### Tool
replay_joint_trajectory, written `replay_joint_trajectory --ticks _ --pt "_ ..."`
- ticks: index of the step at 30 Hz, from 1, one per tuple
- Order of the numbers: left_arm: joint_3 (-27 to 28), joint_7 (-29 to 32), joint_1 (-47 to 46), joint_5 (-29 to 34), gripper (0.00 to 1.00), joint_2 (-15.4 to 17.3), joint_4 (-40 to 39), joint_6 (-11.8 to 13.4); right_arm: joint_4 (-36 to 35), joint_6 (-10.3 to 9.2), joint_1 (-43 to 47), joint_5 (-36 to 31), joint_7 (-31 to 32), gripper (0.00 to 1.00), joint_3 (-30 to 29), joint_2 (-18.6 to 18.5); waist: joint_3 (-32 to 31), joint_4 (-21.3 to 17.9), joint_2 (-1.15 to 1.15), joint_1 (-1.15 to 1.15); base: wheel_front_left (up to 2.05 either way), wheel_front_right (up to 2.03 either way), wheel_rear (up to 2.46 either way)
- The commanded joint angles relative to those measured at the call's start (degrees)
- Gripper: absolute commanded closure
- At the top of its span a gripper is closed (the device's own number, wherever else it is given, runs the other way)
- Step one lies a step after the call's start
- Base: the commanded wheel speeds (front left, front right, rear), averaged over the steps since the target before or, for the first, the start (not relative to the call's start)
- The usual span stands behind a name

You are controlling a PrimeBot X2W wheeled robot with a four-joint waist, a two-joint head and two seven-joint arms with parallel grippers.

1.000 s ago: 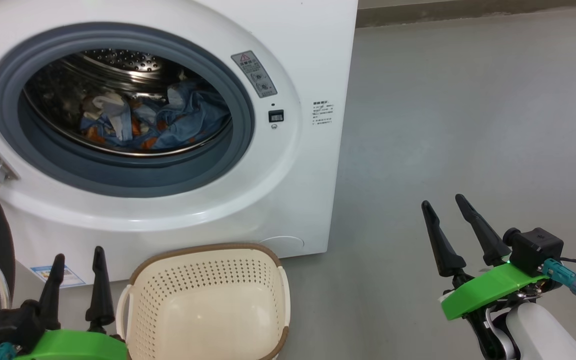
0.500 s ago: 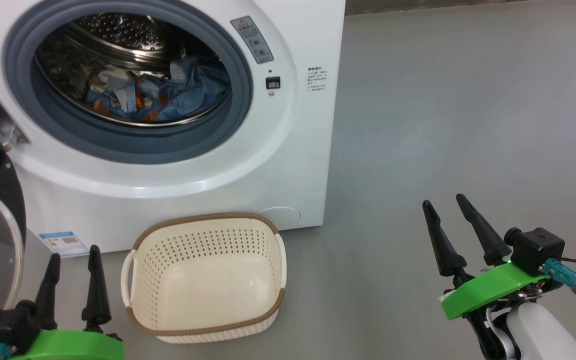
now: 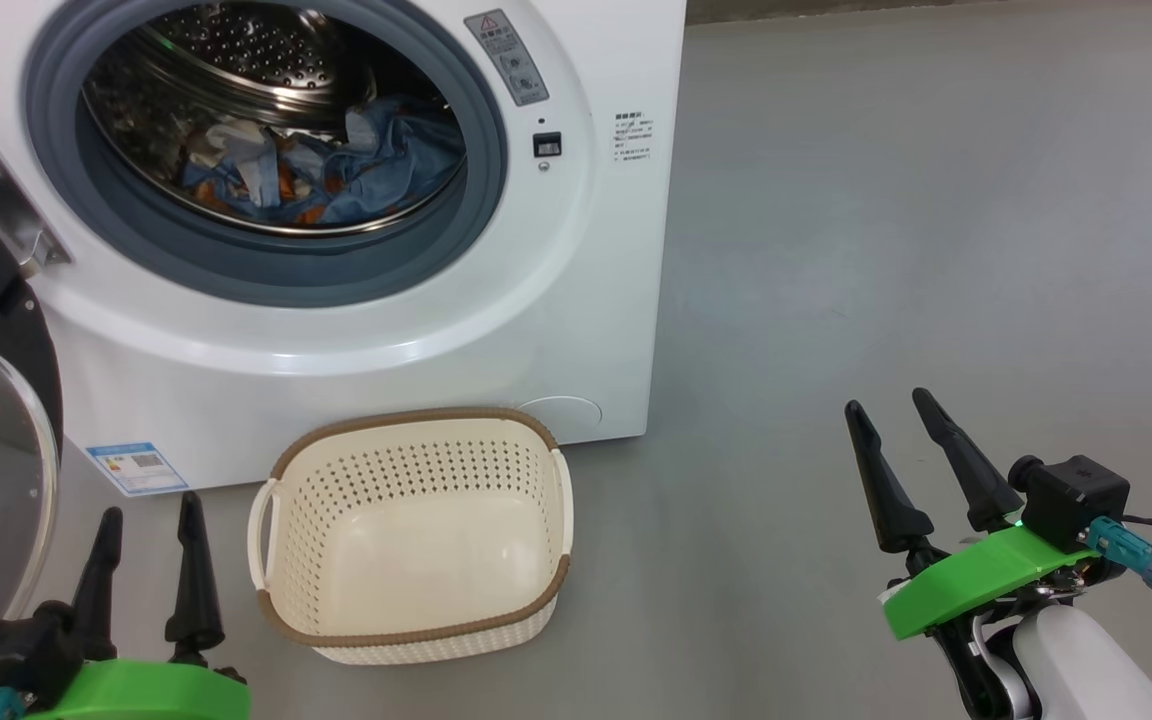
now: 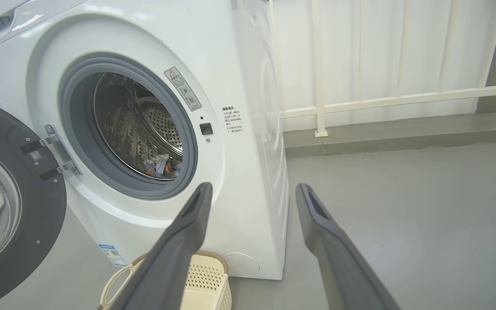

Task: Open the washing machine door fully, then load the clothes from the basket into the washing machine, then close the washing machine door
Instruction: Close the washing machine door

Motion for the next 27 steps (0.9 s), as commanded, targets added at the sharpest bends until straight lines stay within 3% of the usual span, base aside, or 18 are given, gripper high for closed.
replay_joint_trajectory --ticks 1,27 --pt "2.15 -0.37 -0.59 0.58 0.0 0.86 -1.04 -0.26 -1.13 0.42 -0.61 0.41 -0.46 0.0 0.72 -0.23 -0.02 0.02 0.0 0.0 0.0 0.0 0.0" --pt "2.8 -0.37 -0.75 1.57 0.0 0.32 -0.6 -0.38 -0.85 0.42 -0.43 0.37 -0.46 0.0 0.65 -0.23 -0.2 2.19 0.0 0.0 0.0 0.0 0.0"
